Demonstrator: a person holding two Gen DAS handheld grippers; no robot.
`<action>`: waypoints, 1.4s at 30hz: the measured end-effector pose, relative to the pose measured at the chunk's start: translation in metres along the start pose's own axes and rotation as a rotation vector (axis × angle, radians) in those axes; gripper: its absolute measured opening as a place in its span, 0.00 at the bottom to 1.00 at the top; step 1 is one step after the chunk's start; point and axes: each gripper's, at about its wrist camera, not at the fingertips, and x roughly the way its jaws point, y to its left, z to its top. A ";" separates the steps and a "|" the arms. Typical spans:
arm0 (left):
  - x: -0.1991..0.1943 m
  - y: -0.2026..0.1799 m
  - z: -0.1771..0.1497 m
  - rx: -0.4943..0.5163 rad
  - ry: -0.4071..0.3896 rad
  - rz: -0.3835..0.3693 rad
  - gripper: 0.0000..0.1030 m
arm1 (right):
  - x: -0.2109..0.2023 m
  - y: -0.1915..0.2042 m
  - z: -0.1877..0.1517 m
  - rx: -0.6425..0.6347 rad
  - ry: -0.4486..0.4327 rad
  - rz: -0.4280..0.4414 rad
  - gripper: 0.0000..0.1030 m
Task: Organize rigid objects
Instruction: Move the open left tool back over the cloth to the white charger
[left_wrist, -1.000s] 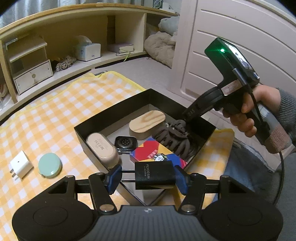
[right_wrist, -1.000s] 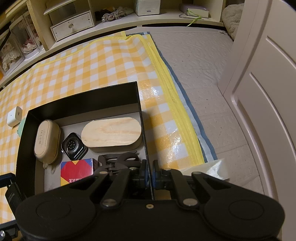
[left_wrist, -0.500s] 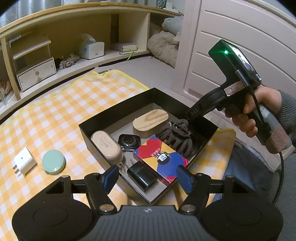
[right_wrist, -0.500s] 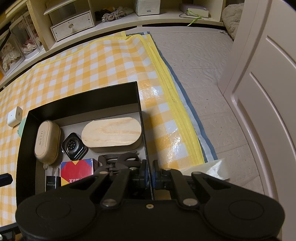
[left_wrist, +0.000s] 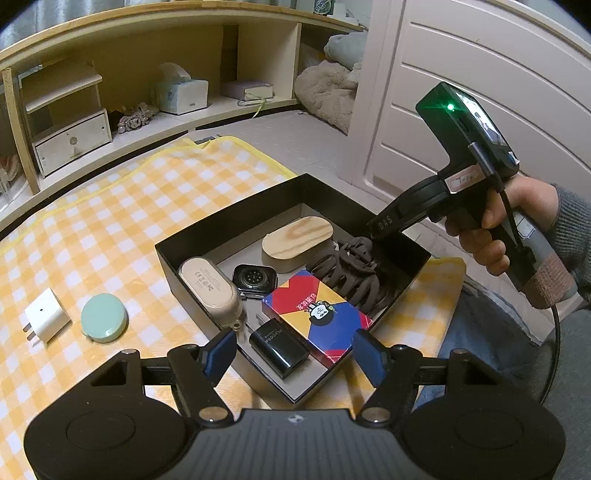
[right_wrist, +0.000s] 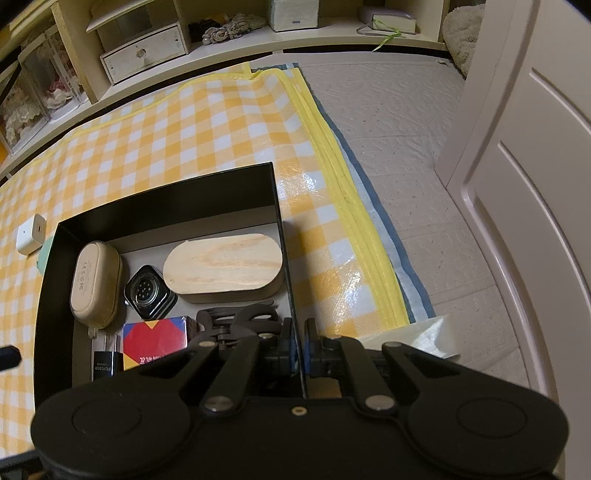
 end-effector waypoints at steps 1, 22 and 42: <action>-0.001 0.000 0.001 -0.002 -0.002 0.001 0.75 | 0.000 0.000 0.000 0.000 0.000 0.000 0.05; -0.025 0.094 0.015 -0.257 -0.183 0.259 1.00 | 0.000 -0.001 0.000 0.000 0.001 -0.001 0.05; 0.040 0.193 -0.001 -0.706 -0.125 0.520 0.75 | 0.001 0.001 -0.001 -0.012 0.005 -0.016 0.06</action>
